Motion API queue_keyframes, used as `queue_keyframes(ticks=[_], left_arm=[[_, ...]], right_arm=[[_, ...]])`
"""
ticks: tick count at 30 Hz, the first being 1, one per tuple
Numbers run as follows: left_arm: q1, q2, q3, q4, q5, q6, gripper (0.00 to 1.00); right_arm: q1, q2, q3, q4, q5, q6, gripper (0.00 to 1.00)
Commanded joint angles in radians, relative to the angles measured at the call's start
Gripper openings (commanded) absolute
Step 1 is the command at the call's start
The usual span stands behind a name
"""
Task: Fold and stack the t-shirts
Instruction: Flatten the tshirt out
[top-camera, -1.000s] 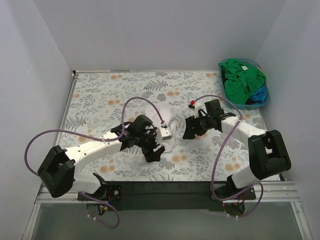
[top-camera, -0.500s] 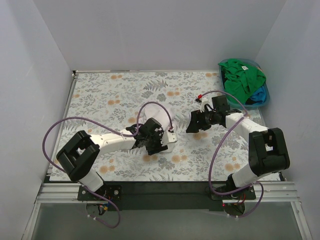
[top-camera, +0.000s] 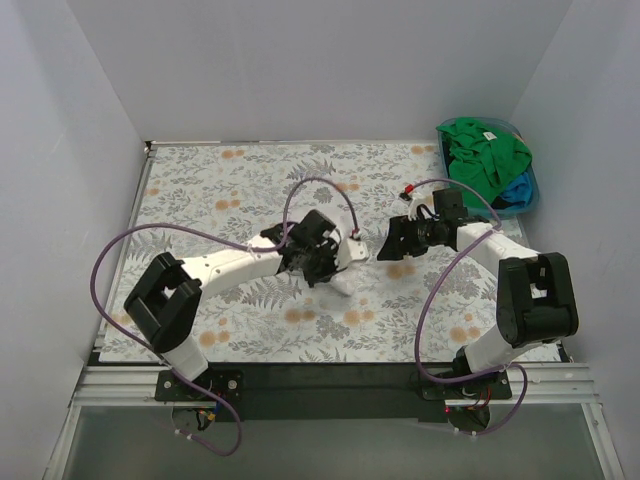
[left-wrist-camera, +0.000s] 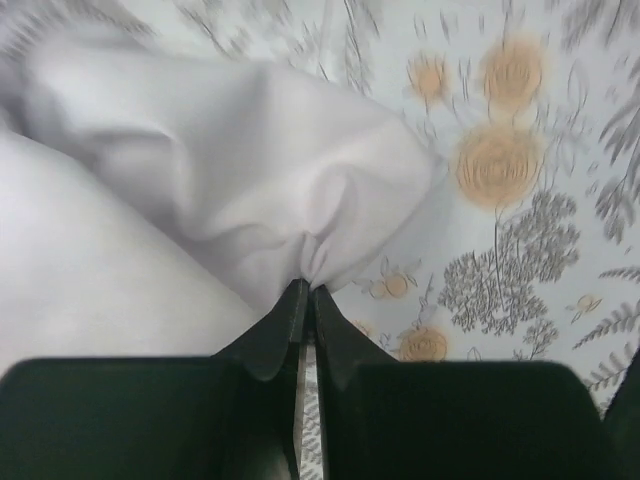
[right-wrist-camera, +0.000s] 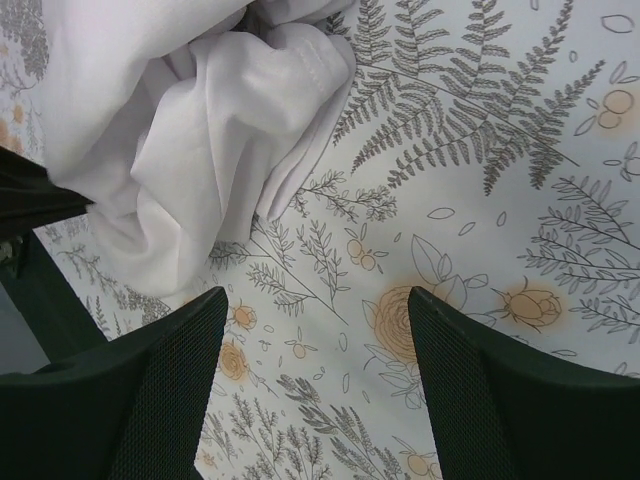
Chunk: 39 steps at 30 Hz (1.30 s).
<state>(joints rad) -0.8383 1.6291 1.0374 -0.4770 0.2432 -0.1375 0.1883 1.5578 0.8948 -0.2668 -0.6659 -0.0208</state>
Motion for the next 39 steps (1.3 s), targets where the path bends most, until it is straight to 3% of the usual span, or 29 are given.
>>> queue_keyframes(ticks=[1,4,5,8,10,13,19,22,26,33,39], left_arm=[[0.059,0.029,0.331,-0.047,0.093,-0.098,0.0],[0.135,0.104,0.609,-0.066,0.117,-0.226,0.0],[0.201,0.126,0.797,-0.068,0.125,-0.266,0.0],[0.377,0.178,1.054,-0.081,0.142,-0.381,0.0],[0.464,0.173,1.095,-0.075,0.143,-0.422,0.0],[0.644,0.08,0.971,-0.016,0.178,-0.444,0.0],[0.778,-0.175,0.479,0.051,0.159,-0.39,0.0],[0.924,-0.215,0.367,0.025,0.15,-0.402,0.0],[0.99,-0.245,0.279,0.012,0.174,-0.376,0.0],[0.993,-0.219,0.259,-0.011,0.226,-0.353,0.0],[0.992,-0.196,0.254,-0.012,0.228,-0.35,0.0]], right_arm=[[-0.036,-0.025,0.03,0.001,-0.04,0.005,0.8],[-0.073,-0.039,0.03,0.0,-0.046,0.005,0.8],[-0.081,-0.044,0.03,0.001,-0.049,0.004,0.8],[-0.082,-0.067,0.029,0.005,-0.044,-0.001,0.81],[-0.082,-0.07,0.027,0.017,-0.057,0.012,0.83],[-0.067,-0.062,0.016,0.083,-0.06,0.053,0.88],[0.057,0.065,0.085,0.224,-0.014,0.113,0.91],[0.153,0.166,0.145,0.258,0.018,0.128,0.91],[0.232,0.284,0.233,0.287,0.115,0.122,0.91],[0.26,0.412,0.375,0.291,0.365,0.153,0.9],[0.27,0.497,0.473,0.31,0.46,0.214,0.91]])
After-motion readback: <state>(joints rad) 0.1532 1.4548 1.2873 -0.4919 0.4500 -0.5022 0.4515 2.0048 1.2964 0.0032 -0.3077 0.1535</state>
